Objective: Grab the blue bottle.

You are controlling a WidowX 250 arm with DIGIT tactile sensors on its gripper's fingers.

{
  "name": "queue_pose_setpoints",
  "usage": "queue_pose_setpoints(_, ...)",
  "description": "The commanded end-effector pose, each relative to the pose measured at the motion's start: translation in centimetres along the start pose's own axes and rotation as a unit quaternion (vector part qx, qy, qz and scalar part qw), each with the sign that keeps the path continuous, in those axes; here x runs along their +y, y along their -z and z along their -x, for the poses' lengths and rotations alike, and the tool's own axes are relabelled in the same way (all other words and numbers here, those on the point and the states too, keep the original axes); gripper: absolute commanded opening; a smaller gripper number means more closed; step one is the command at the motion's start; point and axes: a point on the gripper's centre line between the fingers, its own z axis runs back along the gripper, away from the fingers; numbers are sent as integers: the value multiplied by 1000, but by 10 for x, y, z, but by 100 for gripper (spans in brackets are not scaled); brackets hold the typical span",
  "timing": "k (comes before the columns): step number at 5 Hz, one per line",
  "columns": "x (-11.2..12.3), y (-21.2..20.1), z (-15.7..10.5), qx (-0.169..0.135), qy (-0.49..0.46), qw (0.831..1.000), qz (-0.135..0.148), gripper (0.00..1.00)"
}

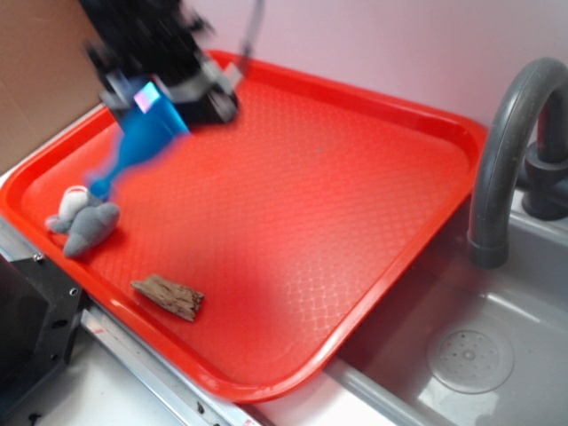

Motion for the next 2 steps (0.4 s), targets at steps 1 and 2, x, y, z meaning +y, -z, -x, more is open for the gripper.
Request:
queue_pose_setpoints(1, 9, -69, 3, -117, -90, 987, -62, 0)
queue_pose_setpoints(2, 14, -62, 0, -86, -90, 988, -86, 0)
